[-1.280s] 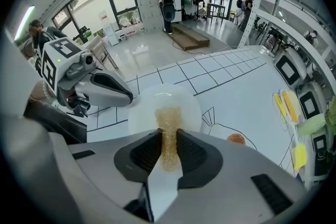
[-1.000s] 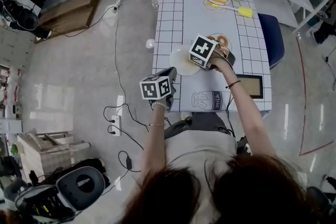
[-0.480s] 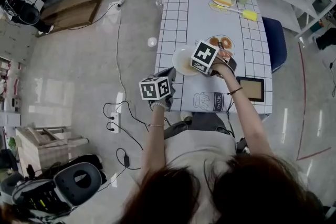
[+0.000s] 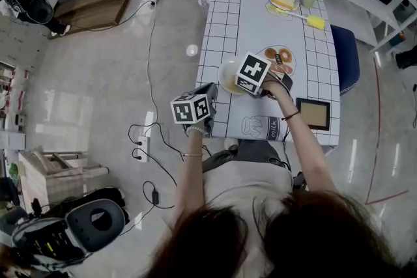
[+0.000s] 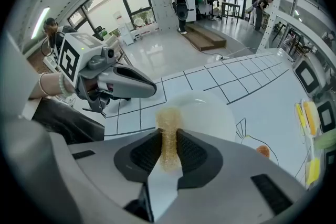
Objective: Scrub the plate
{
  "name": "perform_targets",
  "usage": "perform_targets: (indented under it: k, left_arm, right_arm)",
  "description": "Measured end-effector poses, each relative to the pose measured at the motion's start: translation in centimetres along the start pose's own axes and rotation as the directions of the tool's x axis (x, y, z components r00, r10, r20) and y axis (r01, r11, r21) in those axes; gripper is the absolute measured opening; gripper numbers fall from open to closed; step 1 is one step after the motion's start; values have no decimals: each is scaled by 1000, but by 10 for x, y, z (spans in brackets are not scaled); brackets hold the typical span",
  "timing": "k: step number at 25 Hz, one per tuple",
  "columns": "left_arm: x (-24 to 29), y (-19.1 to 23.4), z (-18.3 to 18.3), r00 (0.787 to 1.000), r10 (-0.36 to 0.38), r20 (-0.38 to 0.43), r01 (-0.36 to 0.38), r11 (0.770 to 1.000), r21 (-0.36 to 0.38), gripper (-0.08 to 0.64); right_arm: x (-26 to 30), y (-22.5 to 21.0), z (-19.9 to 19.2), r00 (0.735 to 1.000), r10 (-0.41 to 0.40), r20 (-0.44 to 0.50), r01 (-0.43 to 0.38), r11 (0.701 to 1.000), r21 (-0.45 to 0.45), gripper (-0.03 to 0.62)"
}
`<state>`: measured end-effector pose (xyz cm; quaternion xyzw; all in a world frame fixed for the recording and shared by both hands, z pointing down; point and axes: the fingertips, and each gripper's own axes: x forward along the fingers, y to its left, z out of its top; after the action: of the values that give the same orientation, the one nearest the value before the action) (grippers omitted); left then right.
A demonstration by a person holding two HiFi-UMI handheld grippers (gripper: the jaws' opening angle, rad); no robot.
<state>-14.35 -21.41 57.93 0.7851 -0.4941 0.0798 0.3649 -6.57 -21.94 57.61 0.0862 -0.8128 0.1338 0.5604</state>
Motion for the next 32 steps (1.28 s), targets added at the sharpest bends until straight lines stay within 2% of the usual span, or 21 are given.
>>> perform_targets:
  k: [22, 32]
  left_arm:
    - [-3, 11, 16, 998, 41, 51, -40, 999, -3, 11]
    - [2, 13, 25, 996, 58, 62, -59, 998, 6, 11]
  right_arm:
    - [13, 0, 28, 999, 30, 42, -29, 999, -43, 80]
    - [17, -11, 42, 997, 26, 79, -24, 999, -32, 80]
